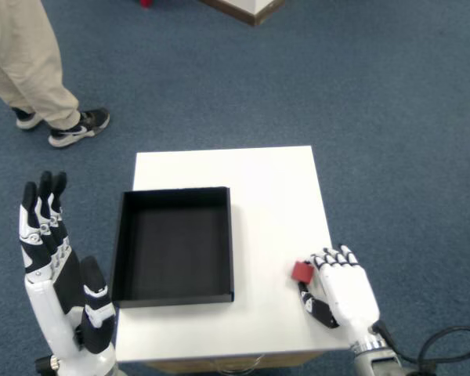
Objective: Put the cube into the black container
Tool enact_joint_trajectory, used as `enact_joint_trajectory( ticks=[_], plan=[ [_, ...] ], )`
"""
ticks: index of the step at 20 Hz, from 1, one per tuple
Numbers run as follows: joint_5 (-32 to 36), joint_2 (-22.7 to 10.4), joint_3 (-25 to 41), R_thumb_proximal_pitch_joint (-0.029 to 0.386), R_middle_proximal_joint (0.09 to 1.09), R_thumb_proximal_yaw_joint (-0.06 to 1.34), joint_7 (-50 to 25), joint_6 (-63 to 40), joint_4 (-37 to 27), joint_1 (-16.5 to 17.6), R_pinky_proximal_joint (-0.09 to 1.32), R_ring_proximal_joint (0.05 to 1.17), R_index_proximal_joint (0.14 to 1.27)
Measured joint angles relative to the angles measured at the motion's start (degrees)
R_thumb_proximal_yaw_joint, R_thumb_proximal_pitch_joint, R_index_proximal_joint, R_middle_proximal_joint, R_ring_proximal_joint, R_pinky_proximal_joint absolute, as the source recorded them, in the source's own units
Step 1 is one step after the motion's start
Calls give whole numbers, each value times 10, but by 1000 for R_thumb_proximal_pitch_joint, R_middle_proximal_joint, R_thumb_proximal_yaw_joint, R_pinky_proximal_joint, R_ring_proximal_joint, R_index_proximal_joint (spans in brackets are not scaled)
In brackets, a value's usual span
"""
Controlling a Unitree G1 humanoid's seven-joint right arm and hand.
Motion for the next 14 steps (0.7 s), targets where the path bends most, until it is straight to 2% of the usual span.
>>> enact_joint_trajectory(
  ticks=[14],
  plan=[
    [8,6,-2,121,436,1210,-44,-37,1,3,170,309,1145]
  ],
)
